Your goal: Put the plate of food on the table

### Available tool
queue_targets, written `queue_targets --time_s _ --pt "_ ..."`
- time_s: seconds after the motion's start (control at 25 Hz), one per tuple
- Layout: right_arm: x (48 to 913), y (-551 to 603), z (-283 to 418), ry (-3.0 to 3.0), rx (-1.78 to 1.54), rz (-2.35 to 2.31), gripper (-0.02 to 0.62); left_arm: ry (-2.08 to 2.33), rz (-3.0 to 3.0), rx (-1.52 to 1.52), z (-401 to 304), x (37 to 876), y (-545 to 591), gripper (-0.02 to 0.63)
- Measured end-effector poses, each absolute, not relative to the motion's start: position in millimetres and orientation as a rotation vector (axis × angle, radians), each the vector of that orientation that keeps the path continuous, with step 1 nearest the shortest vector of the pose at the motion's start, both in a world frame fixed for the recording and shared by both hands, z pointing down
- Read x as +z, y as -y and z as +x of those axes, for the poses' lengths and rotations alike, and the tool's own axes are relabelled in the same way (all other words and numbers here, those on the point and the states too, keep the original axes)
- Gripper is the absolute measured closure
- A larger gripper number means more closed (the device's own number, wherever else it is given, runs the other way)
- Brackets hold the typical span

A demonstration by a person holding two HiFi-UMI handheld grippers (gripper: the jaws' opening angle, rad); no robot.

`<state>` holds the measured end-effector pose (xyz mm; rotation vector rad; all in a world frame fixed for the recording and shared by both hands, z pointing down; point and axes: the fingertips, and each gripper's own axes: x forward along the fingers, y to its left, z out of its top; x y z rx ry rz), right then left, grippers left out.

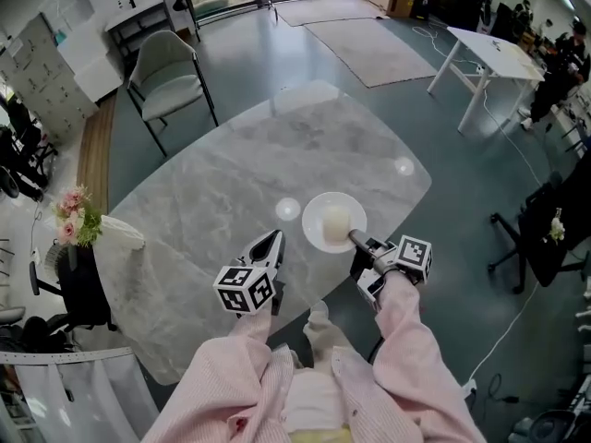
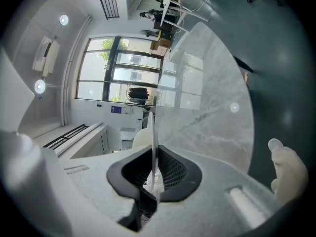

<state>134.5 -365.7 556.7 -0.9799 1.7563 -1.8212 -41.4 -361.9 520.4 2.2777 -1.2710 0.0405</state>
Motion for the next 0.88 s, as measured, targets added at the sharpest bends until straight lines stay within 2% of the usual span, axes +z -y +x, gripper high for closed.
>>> queue_targets --time_s 0.52,0.88 --pt "605.5 451.9 149.9 -1.775 -1.92 -1.035 0.572 1.348 2.113 0.076 -28.1 569.7 428.4 0.611" --pt "642.4 471.6 132.3 -1.761 -1.982 -1.085 0.572 1.306 2.037 0.157 -25.8 606.6 438.7 0.611"
